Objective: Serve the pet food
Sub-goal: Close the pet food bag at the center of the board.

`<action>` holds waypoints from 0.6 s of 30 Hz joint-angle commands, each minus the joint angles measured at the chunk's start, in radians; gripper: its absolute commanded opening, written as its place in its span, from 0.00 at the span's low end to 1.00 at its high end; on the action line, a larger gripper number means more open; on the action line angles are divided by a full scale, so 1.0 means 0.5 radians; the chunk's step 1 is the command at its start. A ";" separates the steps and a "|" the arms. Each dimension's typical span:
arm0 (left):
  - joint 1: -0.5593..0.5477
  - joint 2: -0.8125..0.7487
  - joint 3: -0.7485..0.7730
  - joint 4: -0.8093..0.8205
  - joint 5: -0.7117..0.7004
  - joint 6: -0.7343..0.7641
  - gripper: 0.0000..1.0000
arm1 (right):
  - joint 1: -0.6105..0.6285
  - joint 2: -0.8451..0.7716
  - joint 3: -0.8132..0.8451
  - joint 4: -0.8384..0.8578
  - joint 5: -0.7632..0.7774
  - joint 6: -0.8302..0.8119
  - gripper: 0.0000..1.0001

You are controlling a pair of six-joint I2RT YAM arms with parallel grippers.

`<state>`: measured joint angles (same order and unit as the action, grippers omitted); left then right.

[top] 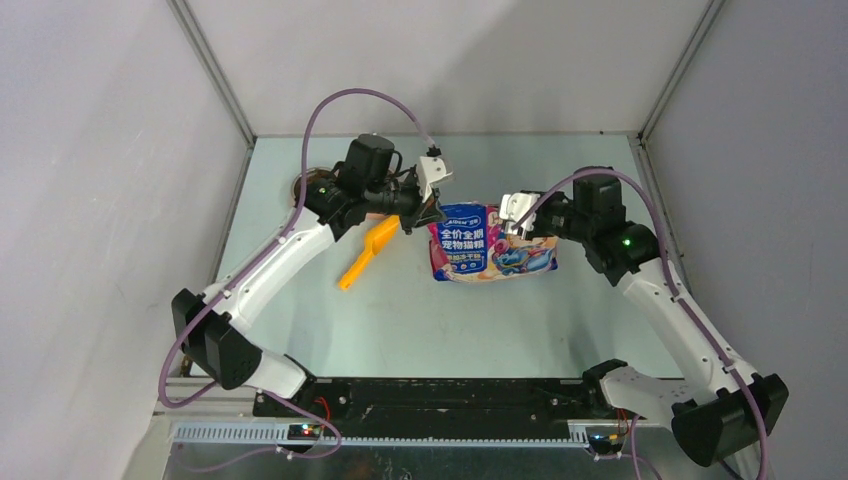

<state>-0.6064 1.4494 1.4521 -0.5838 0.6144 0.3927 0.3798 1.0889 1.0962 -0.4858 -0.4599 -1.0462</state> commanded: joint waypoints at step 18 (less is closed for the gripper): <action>0.022 -0.128 0.174 -0.121 0.209 0.257 0.00 | -0.152 0.089 0.355 -0.272 -0.539 0.565 0.00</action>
<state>-0.6018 1.4494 1.4605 -0.6090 0.6510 0.4282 0.3702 1.0988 1.1164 -0.5297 -0.4927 -0.9245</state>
